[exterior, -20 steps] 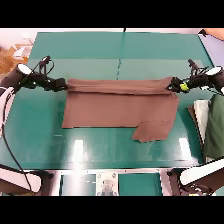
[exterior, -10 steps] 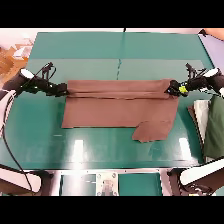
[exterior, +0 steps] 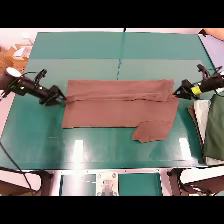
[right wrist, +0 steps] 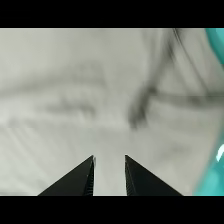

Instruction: Fold the shirts.

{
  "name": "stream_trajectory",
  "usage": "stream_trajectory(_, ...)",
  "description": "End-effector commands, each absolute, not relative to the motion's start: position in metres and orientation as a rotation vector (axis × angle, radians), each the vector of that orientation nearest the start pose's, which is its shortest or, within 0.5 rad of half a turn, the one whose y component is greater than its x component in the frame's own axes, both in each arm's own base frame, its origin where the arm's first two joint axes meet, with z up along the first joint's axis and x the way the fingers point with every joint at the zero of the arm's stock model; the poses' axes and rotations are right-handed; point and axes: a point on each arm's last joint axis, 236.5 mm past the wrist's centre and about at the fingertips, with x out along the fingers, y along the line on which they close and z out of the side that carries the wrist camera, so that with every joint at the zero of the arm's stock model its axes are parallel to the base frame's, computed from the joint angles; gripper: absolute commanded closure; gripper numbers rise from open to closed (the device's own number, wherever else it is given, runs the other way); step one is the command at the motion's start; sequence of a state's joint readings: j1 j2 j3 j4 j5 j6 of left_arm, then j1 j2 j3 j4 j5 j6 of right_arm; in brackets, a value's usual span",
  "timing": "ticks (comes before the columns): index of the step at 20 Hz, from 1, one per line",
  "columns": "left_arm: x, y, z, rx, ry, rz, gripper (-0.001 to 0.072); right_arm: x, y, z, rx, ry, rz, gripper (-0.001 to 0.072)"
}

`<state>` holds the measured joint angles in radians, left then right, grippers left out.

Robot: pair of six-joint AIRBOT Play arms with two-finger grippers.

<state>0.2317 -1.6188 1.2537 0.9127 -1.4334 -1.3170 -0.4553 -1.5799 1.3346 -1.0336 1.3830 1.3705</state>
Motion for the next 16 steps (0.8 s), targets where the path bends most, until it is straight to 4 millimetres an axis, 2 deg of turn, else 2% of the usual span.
stream_trajectory(1, 0.306, -0.051, -0.04, -0.664, 1.679, -0.378, 0.0194, 0.321, -0.073, -0.025, 0.706, 1.458, -0.011, 0.0483)
stream_trajectory(3, 0.273, -0.053, -0.043, -0.651, 1.657, -0.333, 0.0192, 0.268, -0.074, -0.032, 0.765, 1.481, -0.121, 0.048)
stream_trajectory(4, 0.258, -0.055, -0.045, -0.645, 1.644, -0.314, 0.0192, 0.244, -0.07, -0.037, 0.827, 1.47, -0.176, 0.0425)
stream_trajectory(5, 0.245, -0.062, -0.045, -0.665, 1.614, -0.304, 0.0191, 0.227, -0.065, -0.045, 0.868, 1.444, -0.23, 0.0375)
stream_trajectory(7, 0.232, -0.074, -0.051, -0.703, 1.53, -0.277, 0.0192, 0.208, -0.057, -0.063, 0.88, 1.37, -0.292, 0.0375)
stream_trajectory(11, 0.228, -0.084, -0.082, -0.848, 1.42, -0.174, 0.0191, 0.213, -0.035, -0.091, 1.002, 1.235, -0.314, 0.0377)
stream_trajectory(14, 0.246, -0.091, -0.1, -0.909, 1.296, -0.103, 0.0191, 0.225, -0.026, -0.101, 1.05, 1.158, -0.269, 0.0377)
stream_trajectory(16, 0.266, -0.105, -0.102, -0.892, 1.198, -0.084, 0.0192, 0.231, -0.018, -0.102, 1.075, 1.139, -0.226, 0.0376)
